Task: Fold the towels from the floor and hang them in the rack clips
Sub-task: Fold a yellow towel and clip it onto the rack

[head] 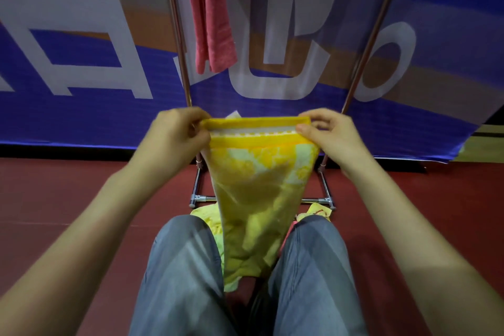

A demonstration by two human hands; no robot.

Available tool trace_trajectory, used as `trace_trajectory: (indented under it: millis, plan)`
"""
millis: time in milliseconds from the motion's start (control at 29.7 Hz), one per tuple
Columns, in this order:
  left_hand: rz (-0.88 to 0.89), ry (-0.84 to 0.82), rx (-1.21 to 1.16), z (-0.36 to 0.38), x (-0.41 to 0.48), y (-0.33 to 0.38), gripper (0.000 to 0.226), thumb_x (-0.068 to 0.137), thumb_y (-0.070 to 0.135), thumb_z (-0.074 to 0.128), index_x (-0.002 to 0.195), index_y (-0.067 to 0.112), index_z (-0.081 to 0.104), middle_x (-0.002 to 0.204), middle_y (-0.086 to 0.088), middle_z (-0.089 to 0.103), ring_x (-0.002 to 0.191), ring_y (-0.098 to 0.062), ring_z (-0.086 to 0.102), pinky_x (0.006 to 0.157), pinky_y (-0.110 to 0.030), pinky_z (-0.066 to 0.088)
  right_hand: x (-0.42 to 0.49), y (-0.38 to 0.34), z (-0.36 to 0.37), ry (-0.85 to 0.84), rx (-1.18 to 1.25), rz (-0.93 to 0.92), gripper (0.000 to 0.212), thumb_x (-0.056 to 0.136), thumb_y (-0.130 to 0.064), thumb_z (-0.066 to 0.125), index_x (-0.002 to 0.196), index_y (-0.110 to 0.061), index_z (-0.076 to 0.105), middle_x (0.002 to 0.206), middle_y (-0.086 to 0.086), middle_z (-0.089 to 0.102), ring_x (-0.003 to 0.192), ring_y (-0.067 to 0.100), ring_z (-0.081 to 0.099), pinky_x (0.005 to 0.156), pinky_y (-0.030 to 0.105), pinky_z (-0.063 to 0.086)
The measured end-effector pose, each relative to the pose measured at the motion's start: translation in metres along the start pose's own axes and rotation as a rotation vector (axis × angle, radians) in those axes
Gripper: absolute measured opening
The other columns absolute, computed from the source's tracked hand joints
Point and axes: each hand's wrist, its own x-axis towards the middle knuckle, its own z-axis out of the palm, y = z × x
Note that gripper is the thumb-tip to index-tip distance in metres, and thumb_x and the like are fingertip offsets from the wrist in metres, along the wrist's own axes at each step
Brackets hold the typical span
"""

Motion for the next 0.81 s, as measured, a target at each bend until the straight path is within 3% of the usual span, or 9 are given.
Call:
trace_trajectory:
  millis: [67, 135, 202, 303, 404, 504, 639, 807]
  plan:
    - [-0.077, -0.102, -0.046, 0.008, -0.008, -0.001, 0.016, 0.079, 0.009, 0.054, 0.084, 0.005, 0.069, 0.067, -0.006, 0.065, 0.061, -0.009, 0.059, 0.058, -0.021, 0.046, -0.004, 0.009, 0.002, 0.014, 0.012, 0.075, 0.016, 0.079, -0.005, 0.066, 0.094, -0.002, 0.063, 0.069, -0.002, 0.057, 0.057, 0.000, 0.057, 0.054, 0.012, 0.045]
    - [-0.227, -0.146, -0.233, 0.012, -0.012, -0.005, 0.016, 0.080, 0.000, 0.057, 0.079, 0.011, 0.069, 0.058, 0.006, 0.065, 0.054, 0.000, 0.060, 0.052, -0.009, 0.047, -0.009, 0.009, 0.005, 0.057, 0.057, 0.070, 0.011, 0.079, -0.004, 0.064, 0.083, -0.013, 0.060, 0.069, -0.002, 0.056, 0.062, 0.007, 0.054, 0.055, 0.015, 0.044]
    - [-0.363, -0.141, -0.439, 0.018, -0.015, -0.005, 0.022, 0.080, -0.003, 0.058, 0.073, 0.016, 0.066, 0.049, 0.008, 0.065, 0.051, 0.000, 0.061, 0.051, -0.011, 0.051, -0.012, 0.008, 0.006, 0.082, 0.085, 0.064, 0.015, 0.080, -0.002, 0.063, 0.080, -0.016, 0.058, 0.070, -0.002, 0.055, 0.065, 0.010, 0.052, 0.058, 0.019, 0.044]
    - [-0.441, -0.126, -0.535, 0.023, -0.017, -0.003, 0.020, 0.081, -0.003, 0.058, 0.072, 0.014, 0.064, 0.044, 0.009, 0.064, 0.049, -0.002, 0.061, 0.051, -0.016, 0.055, -0.012, 0.008, 0.010, 0.095, 0.113, 0.088, 0.013, 0.079, 0.001, 0.062, 0.087, -0.008, 0.058, 0.071, 0.000, 0.055, 0.067, 0.011, 0.052, 0.061, 0.021, 0.043]
    - [-0.448, -0.090, -0.520, 0.027, -0.018, 0.001, 0.019, 0.082, 0.003, 0.060, 0.070, 0.016, 0.064, 0.044, 0.008, 0.063, 0.050, -0.003, 0.061, 0.053, -0.018, 0.056, -0.012, 0.008, 0.013, 0.121, 0.141, 0.103, 0.014, 0.079, 0.003, 0.062, 0.086, -0.008, 0.057, 0.070, 0.002, 0.055, 0.066, 0.013, 0.051, 0.058, 0.021, 0.041]
    - [-0.440, -0.024, -0.471, 0.031, -0.019, 0.002, 0.020, 0.081, 0.009, 0.062, 0.066, 0.022, 0.065, 0.051, 0.004, 0.065, 0.060, -0.013, 0.063, 0.064, -0.031, 0.058, -0.013, 0.009, 0.016, 0.162, 0.176, 0.116, 0.016, 0.078, 0.004, 0.061, 0.083, -0.011, 0.057, 0.068, 0.002, 0.055, 0.065, 0.015, 0.050, 0.058, 0.023, 0.041]
    - [-0.397, 0.116, -0.429, 0.043, -0.023, 0.013, 0.014, 0.080, 0.010, 0.062, 0.069, 0.018, 0.066, 0.065, -0.015, 0.068, 0.064, -0.028, 0.065, 0.071, -0.044, 0.057, -0.023, 0.006, 0.031, 0.195, 0.202, 0.098, 0.023, 0.078, 0.003, 0.062, 0.078, -0.019, 0.054, 0.066, 0.000, 0.054, 0.055, 0.007, 0.051, 0.055, 0.019, 0.042]
    - [-0.302, 0.216, -0.395, 0.066, -0.030, 0.035, 0.012, 0.081, 0.018, 0.063, 0.082, 0.011, 0.072, 0.062, 0.006, 0.064, 0.065, -0.008, 0.061, 0.063, -0.023, 0.046, -0.044, -0.004, 0.062, -0.022, 0.297, 0.039, 0.030, 0.078, 0.003, 0.063, 0.082, -0.024, 0.051, 0.073, -0.003, 0.056, 0.049, -0.003, 0.052, 0.051, 0.010, 0.043]
